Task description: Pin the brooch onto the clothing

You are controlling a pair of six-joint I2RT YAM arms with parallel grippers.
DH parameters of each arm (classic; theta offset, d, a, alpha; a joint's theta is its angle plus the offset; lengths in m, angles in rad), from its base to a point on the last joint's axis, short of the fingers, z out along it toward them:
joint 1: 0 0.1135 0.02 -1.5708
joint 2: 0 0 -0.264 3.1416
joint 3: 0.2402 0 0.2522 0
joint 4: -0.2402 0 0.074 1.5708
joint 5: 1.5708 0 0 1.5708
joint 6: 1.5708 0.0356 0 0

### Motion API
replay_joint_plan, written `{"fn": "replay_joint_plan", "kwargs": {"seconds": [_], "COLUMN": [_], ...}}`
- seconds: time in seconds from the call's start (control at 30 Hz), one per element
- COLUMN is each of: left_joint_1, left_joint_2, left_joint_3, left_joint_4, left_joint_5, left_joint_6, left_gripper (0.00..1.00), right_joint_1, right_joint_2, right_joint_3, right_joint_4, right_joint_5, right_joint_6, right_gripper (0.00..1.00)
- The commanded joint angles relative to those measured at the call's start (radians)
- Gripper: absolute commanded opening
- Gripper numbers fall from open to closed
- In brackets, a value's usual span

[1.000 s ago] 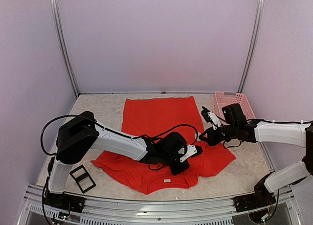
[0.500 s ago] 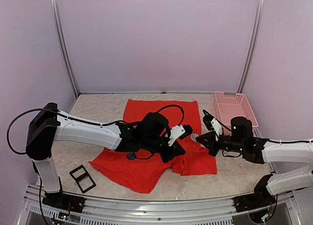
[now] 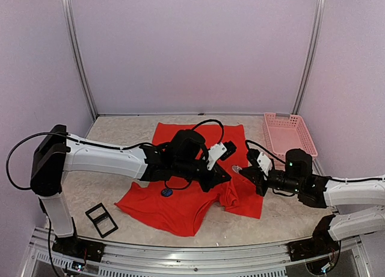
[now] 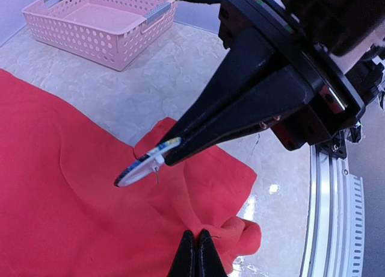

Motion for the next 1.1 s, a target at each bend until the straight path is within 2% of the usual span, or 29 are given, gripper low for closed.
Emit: {"fn": "replay_joint_plan", "kwargs": {"seconds": [0.0,0.23,0.4,0.6,0.77,0.87,1.07], "left_joint_1": [0.003,0.011,0.018,0.024,0.026,0.027,0.026], "left_joint_2": [-0.018,-0.007,-0.012,-0.006,-0.001,-0.005,-0.009], "left_joint_3": [0.043,0.070,0.068,0.068,0.071,0.071,0.048], "left_joint_4": [0.061,0.049,0.048,0.036,0.035,0.045,0.045], "left_joint_5": [0.032,0.042,0.028,0.018,0.021,0.025,0.026], "left_joint_6": [-0.036,-0.031,-0.034,-0.033,-0.031,-0.033,-0.036], "left_gripper": [0.00,0.00,0.00,0.00,0.00,0.00,0.00], "right_joint_1": [0.015,0.026,0.027,0.027,0.027,0.026,0.011], "right_joint_2": [-0.046,-0.019,-0.041,-0.097,-0.100,-0.092,-0.091], "right_joint_3": [-0.039,-0.023,-0.037,-0.047,-0.049,-0.044,-0.051], "right_joint_4": [0.028,0.018,0.027,0.031,0.049,0.039,0.109], "right_joint_5": [0.009,0.033,-0.022,-0.127,-0.176,-0.153,-0.224], "right_joint_6": [-0.049,-0.072,-0.083,-0.023,0.032,0.034,0.118], "right_gripper": [0.00,0.00,0.00,0.00,0.00,0.00,0.00]}}
